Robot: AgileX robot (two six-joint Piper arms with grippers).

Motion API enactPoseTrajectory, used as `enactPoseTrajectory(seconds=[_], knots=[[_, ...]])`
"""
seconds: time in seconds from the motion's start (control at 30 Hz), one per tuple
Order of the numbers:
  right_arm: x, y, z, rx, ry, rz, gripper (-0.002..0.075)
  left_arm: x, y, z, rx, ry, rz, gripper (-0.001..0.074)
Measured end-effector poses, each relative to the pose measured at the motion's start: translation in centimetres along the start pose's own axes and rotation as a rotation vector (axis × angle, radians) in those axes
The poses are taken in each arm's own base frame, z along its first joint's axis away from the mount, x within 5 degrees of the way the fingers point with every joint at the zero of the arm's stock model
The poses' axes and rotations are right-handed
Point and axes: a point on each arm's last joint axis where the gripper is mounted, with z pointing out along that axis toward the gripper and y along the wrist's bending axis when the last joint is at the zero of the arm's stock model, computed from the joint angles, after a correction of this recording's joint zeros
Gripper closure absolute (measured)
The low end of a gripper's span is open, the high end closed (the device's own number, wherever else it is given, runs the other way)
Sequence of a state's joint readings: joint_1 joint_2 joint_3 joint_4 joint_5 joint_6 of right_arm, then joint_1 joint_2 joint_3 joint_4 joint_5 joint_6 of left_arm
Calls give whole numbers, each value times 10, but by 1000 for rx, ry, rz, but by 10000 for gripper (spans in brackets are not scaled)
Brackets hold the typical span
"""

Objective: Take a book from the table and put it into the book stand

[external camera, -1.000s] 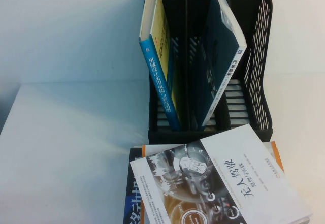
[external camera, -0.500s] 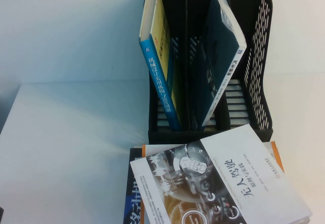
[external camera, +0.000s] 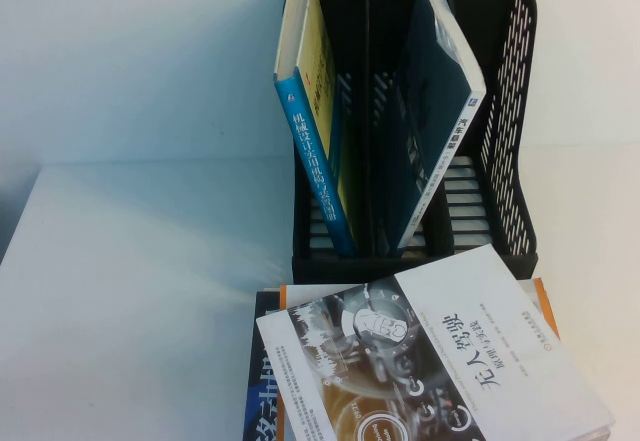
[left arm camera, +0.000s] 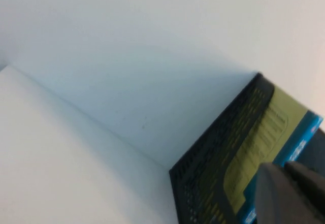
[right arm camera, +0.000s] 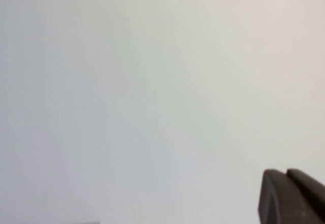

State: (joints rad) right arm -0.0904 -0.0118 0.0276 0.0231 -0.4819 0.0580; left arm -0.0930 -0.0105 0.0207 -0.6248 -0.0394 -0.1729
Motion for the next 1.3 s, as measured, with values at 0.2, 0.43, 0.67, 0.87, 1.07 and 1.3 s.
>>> enactPoseTrajectory(seconds=[0.2,0.43,0.67,0.87,1.07,1.3], knots=[[-44,3,-4,-32,-386,43,729,-12,-2,-1,28,-131,-132,738],[-122,11,1,-53,-516,40,729,-32,-20,-5,99,-225,-80,738],[-171,17,23,-27,-306,-58,729,-63,-63,-4,119,-145,230,738],[-170,19,61,-20,109,-163,729,-72,-81,34,-18,153,407,738],[-130,16,67,-32,611,-190,729,-63,-79,62,-60,310,442,738],[-107,21,58,-102,763,-87,729,-61,-78,62,-67,346,479,738]])
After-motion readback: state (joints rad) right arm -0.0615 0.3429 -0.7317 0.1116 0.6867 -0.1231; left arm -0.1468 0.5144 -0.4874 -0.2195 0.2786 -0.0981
